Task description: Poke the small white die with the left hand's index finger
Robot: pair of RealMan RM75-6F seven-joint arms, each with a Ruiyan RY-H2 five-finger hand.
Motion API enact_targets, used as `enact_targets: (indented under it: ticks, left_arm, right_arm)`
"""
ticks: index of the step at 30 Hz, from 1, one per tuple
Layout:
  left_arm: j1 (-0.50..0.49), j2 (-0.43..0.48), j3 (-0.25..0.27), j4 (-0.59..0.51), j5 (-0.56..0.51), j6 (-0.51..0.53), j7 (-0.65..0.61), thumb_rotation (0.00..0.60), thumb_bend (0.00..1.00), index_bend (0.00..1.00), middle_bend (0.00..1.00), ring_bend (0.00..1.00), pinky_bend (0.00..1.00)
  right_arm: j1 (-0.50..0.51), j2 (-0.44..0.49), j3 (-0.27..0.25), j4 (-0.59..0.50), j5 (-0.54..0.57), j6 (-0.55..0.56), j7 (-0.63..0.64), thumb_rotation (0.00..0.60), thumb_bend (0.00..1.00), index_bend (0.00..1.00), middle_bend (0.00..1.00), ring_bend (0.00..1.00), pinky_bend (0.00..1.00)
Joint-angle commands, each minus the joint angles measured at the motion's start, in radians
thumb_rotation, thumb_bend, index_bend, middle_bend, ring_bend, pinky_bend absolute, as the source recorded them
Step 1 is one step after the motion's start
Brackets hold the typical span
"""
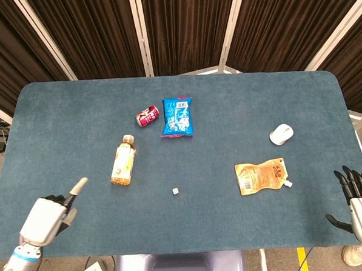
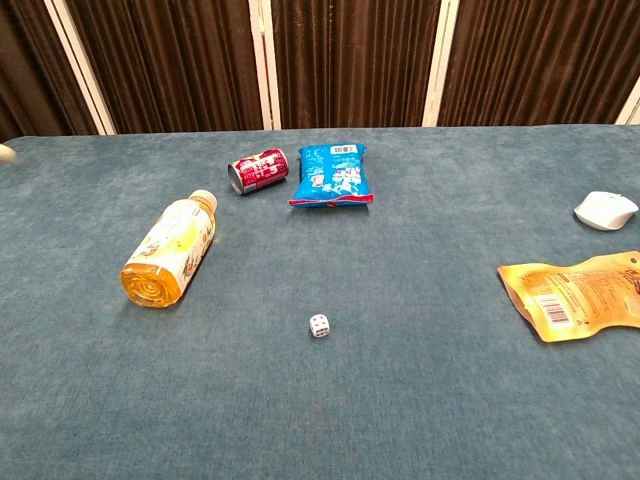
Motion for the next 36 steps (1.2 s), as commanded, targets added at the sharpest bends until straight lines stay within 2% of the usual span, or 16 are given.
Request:
enact_targets:
  ticks: [1, 4, 7, 13, 20, 25, 36]
  left_arm:
    - [-0.115, 0.039, -0.012, -0.131, -0.049, -0.225, 0.079, 0.600, 0.65, 0.00, 0.83, 0.79, 0.83]
    - [-0.177, 0.063, -0.036, -0.219, -0.127, -0.363, 0.168, 0.600, 0.70, 0.00, 0.84, 0.80, 0.84]
    - [-0.226, 0.061, -0.063, -0.262, -0.210, -0.462, 0.262, 0.600, 0.71, 0.00, 0.84, 0.80, 0.84]
    - [-0.316, -0.004, -0.107, -0.282, -0.398, -0.597, 0.420, 0.600, 0.72, 0.00, 0.85, 0.80, 0.84]
    - [-0.423, -0.130, -0.139, -0.239, -0.626, -0.646, 0.577, 0.600, 0.72, 0.00, 0.85, 0.80, 0.84]
    - [-0.494, -0.203, -0.146, -0.197, -0.739, -0.668, 0.629, 0.600, 0.73, 0.00, 0.85, 0.80, 0.84]
    - [-0.599, -0.315, -0.127, -0.113, -0.906, -0.665, 0.677, 0.600, 0.73, 0.00, 0.84, 0.80, 0.84]
  right_arm:
    - [0.004, 0.000, 0.006, 0.003, 0.009, -0.005, 0.006, 0.600, 0.00, 0.06, 0.00, 0.00, 0.00]
    - [0.007, 0.002, 0.012, 0.012, 0.021, -0.012, 0.019, 0.600, 0.00, 0.06, 0.00, 0.00, 0.00]
    - [0.008, 0.006, 0.018, 0.016, 0.038, -0.019, 0.034, 0.600, 0.00, 0.06, 0.00, 0.00, 0.00]
    - [0.009, 0.015, 0.025, 0.022, 0.048, -0.019, 0.063, 0.600, 0.01, 0.06, 0.00, 0.00, 0.00]
    - [0.012, 0.021, 0.034, 0.029, 0.068, -0.031, 0.086, 0.600, 0.00, 0.06, 0.00, 0.00, 0.00]
    - [0.017, 0.018, 0.035, 0.039, 0.081, -0.048, 0.094, 0.600, 0.01, 0.06, 0.00, 0.00, 0.00]
    - [0.022, 0.013, 0.040, 0.068, 0.110, -0.073, 0.114, 0.600, 0.01, 0.06, 0.00, 0.00, 0.00]
